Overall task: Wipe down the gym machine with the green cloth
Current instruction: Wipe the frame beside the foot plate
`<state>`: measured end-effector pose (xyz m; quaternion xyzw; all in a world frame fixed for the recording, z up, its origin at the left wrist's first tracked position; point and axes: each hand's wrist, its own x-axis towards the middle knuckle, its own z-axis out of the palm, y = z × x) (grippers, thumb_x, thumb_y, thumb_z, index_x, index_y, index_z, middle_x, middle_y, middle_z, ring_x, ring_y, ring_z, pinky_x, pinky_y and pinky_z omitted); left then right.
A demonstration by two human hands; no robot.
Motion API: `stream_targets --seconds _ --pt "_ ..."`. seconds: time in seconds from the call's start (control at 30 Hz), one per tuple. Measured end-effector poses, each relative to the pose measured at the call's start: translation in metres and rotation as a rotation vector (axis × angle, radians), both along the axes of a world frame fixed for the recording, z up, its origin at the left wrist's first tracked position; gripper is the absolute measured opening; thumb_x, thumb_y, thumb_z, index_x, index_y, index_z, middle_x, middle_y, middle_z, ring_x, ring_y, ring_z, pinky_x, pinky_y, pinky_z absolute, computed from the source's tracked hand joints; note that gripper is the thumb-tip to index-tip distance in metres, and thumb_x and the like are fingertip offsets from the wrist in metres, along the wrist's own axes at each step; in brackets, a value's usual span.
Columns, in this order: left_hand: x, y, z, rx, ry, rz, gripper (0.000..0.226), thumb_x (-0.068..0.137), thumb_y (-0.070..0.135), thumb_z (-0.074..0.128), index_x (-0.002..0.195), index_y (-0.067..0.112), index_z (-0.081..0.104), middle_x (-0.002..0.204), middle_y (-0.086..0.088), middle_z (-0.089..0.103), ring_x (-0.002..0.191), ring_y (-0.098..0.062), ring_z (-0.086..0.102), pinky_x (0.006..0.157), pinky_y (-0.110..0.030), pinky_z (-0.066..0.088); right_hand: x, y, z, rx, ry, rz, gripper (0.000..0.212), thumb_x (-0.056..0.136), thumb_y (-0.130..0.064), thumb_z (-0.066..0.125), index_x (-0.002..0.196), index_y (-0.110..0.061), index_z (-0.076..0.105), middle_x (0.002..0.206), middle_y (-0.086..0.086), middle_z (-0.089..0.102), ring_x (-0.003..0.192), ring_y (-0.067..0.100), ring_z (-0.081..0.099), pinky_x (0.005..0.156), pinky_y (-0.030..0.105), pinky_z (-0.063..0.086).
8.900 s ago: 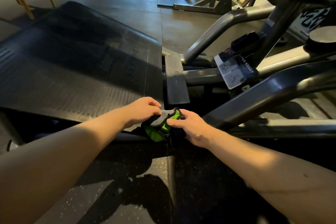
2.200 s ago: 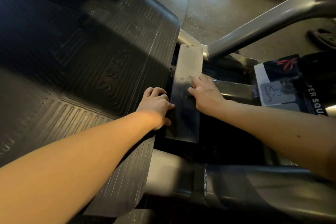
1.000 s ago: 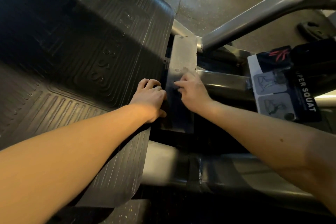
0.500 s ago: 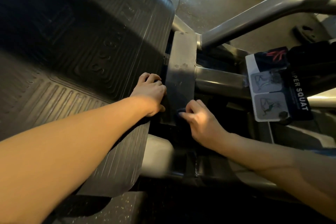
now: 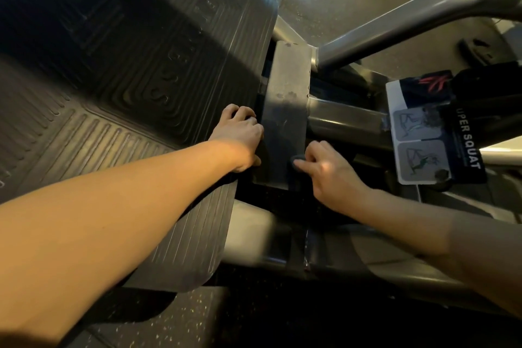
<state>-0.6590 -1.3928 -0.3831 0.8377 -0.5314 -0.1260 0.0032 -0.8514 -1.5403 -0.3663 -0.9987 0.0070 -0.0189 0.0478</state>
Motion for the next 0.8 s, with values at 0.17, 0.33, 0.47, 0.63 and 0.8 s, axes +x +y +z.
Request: stream_targets --seconds 0.17,0.33,0.47,0.63,0.8 --pt "0.002 0.000 0.000 -0.002 -0.006 0.008 0.059 0.088 0.056 0.068 0.137 0.025 0.058 0.144 0.001 0.053 0.151 -0.024 0.019 0.121 -0.048 0.010 -0.009 0.007 0.008 -0.009 0.131 0.133 0.029 0.093 -0.007 0.062 0.120 -0.008 0.072 0.102 0.006 0.053 0.087 0.021 0.051 0.072 0.031 0.050" --pt "0.000 -0.001 0.000 0.010 -0.015 0.011 0.060 0.087 0.057 0.069 0.137 0.026 0.058 0.144 0.002 0.053 0.151 -0.023 0.019 0.122 -0.048 0.010 -0.012 0.020 0.002 0.068 0.160 0.104 0.022 0.089 -0.001 0.069 0.111 -0.004 0.072 0.100 0.010 0.053 0.086 0.025 0.051 0.072 0.041 0.052" --pt "0.002 0.000 0.001 0.003 -0.004 -0.002 0.060 0.088 0.056 0.068 0.139 0.026 0.056 0.146 0.002 0.052 0.151 -0.023 0.018 0.122 -0.048 0.010 0.003 -0.008 0.007 -0.021 0.087 0.114 0.022 0.096 -0.012 0.065 0.117 -0.010 0.072 0.099 0.006 0.051 0.085 0.022 0.049 0.071 0.039 0.051" --pt "0.000 0.000 0.000 -0.008 -0.006 0.000 0.059 0.088 0.056 0.068 0.139 0.028 0.056 0.145 0.003 0.051 0.152 -0.022 0.018 0.122 -0.048 0.009 -0.012 0.019 -0.001 0.038 0.171 0.178 0.030 0.080 0.012 0.068 0.105 -0.003 0.072 0.096 0.017 0.056 0.085 0.033 0.050 0.071 0.048 0.047" --pt "0.002 0.003 -0.001 -0.020 0.011 -0.021 0.059 0.088 0.057 0.067 0.138 0.028 0.056 0.146 0.003 0.051 0.152 -0.022 0.017 0.123 -0.048 0.008 0.050 -0.029 0.004 -0.037 0.010 0.077 0.022 0.093 -0.011 0.072 0.114 -0.018 0.072 0.094 0.002 0.048 0.083 0.021 0.047 0.070 0.036 0.047"
